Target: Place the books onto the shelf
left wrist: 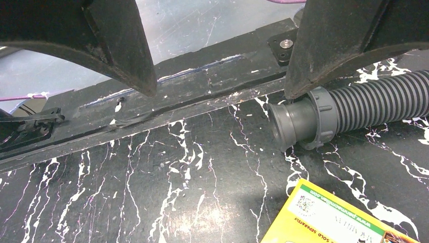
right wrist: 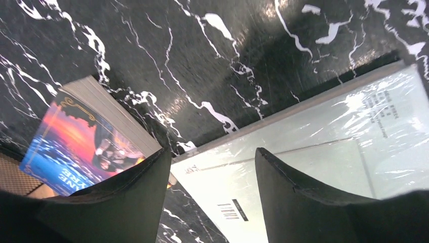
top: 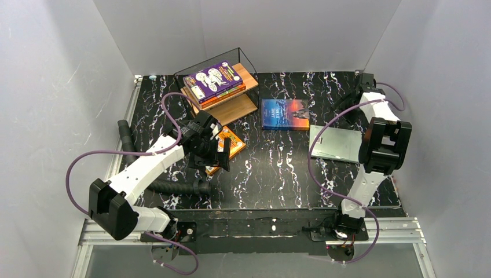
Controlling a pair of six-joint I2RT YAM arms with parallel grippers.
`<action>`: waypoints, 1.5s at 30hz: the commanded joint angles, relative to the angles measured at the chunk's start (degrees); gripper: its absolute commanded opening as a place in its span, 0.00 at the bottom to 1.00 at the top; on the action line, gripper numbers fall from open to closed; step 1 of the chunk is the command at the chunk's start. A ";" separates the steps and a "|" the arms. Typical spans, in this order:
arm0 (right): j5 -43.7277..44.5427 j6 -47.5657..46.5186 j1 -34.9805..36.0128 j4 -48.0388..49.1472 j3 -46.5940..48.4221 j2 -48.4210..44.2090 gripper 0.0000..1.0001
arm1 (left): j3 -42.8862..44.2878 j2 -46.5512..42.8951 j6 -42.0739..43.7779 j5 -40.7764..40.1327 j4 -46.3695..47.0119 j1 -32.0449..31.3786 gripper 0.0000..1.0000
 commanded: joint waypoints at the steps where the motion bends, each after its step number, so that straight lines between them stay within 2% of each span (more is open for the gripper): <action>1: 0.72 0.54 -0.55 -5.03 10.82 6.40 0.69 | -0.75 -1.14 -0.21 0.69 -4.80 -0.53 0.98; 3: -0.46 0.08 -0.01 -8.20 15.09 10.43 0.67 | -1.10 -1.47 -0.44 0.45 -4.93 -0.52 0.98; 5: -0.76 -0.21 0.59 -9.29 14.53 11.25 0.61 | -1.41 -1.98 -0.85 0.34 -5.09 -0.52 0.98; 7: -0.78 -0.47 1.20 -7.04 9.80 8.94 0.58 | -1.79 -2.60 -1.07 0.09 -5.05 -0.61 0.98; 15: -3.83 -1.58 2.45 -0.96 -11.45 -3.52 0.56 | -1.22 -1.95 -1.00 0.25 -5.13 -0.70 0.98; 22: -10.64 -2.50 5.25 5.22 -27.77 -13.03 0.53 | -0.46 -0.01 -1.35 0.86 -4.79 -1.38 0.98; 25: -9.00 -3.03 5.77 5.75 -31.86 -19.47 0.54 | -0.70 0.18 -1.43 0.90 -4.72 -1.66 0.98; 27: -4.30 -2.48 5.11 4.85 -33.19 -24.49 0.57 | -0.61 0.28 -1.39 0.90 -4.58 -1.80 0.98; 31: 3.93 0.82 1.39 3.19 -35.78 -33.26 0.63 | 0.21 0.80 -1.27 1.11 -4.57 -1.84 0.98; 35: 7.79 4.43 -1.56 1.55 -40.13 -38.88 0.65 | 0.69 1.09 -1.11 1.24 -4.60 -1.92 0.98; 38: 6.75 5.04 -1.93 2.11 -43.68 -40.67 0.65 | 0.65 1.14 -0.95 1.31 -4.47 -1.92 0.98; 42: 1.05 4.46 -1.44 5.36 -46.34 -38.03 0.64 | 1.17 2.27 -1.04 2.05 -4.25 -1.95 0.98; 45: -1.00 4.03 4.38 4.88 -44.96 -33.04 0.64 | 2.40 3.24 -1.09 2.59 -4.27 -2.01 0.98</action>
